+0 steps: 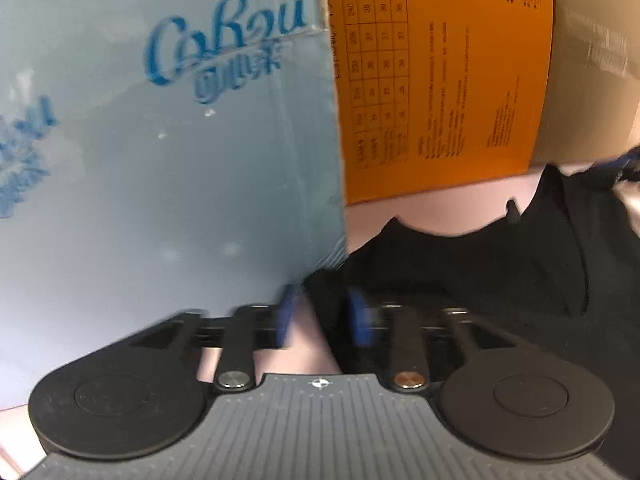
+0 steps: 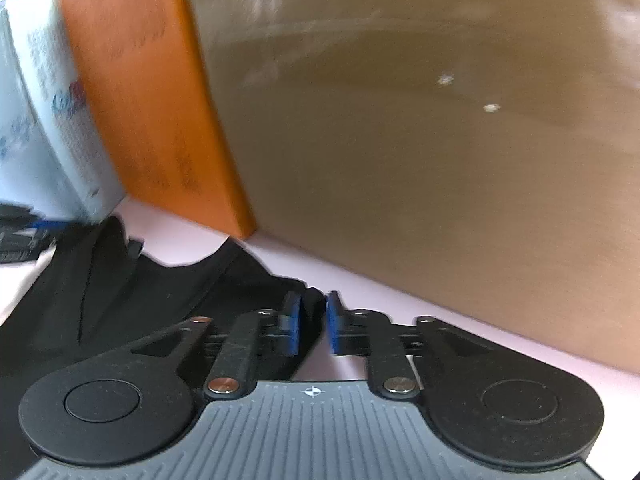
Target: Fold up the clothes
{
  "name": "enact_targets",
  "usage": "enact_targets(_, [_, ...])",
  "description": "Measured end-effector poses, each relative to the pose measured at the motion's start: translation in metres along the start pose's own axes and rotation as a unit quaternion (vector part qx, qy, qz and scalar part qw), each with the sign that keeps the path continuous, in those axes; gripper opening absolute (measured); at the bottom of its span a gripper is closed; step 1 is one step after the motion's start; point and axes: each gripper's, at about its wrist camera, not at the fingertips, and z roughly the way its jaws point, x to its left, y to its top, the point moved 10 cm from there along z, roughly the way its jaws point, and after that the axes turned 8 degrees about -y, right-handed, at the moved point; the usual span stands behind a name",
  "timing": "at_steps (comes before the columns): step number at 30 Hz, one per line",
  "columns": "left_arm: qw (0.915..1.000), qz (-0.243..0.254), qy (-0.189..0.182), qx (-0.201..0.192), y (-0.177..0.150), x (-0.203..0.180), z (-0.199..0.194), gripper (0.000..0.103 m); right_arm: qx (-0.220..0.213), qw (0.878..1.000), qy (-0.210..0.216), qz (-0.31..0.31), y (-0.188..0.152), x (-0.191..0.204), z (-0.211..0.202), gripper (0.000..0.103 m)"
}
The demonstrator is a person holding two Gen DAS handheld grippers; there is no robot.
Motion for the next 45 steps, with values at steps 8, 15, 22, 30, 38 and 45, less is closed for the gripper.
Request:
enact_targets(8, [0.9865, -0.142, -0.029, -0.076, -0.030, -0.026, -0.125, 0.067, -0.020, 0.994, 0.085, 0.060, -0.057, 0.063, -0.110, 0.043])
enact_targets(15, [0.9903, -0.057, -0.110, 0.063, -0.100, -0.143, -0.124, 0.068, 0.048, 0.992, 0.112, -0.037, -0.142, 0.140, -0.142, 0.052])
enact_targets(22, [0.9923, -0.041, -0.066, 0.096, -0.105, -0.136, -0.105, 0.103, 0.068, 0.997, 0.009, -0.038, -0.159, 0.085, -0.176, 0.057])
enact_targets(30, [0.9934, -0.055, -0.040, 0.093, -0.106, -0.138, -0.097, 0.103, 0.029, 0.996, 0.060, -0.054, -0.165, 0.135, -0.230, 0.077])
enact_targets(38, [0.9921, -0.045, -0.034, 0.112, -0.098, -0.146, -0.095, 0.103, 0.083, 0.995, 0.021, -0.047, -0.217, 0.113, -0.264, 0.077])
enact_targets(45, [0.9990, -0.036, -0.025, -0.005, -0.086, -0.139, -0.178, 0.097, -0.008, 0.986, -0.024, 0.167, -0.239, 0.051, -0.339, 0.086])
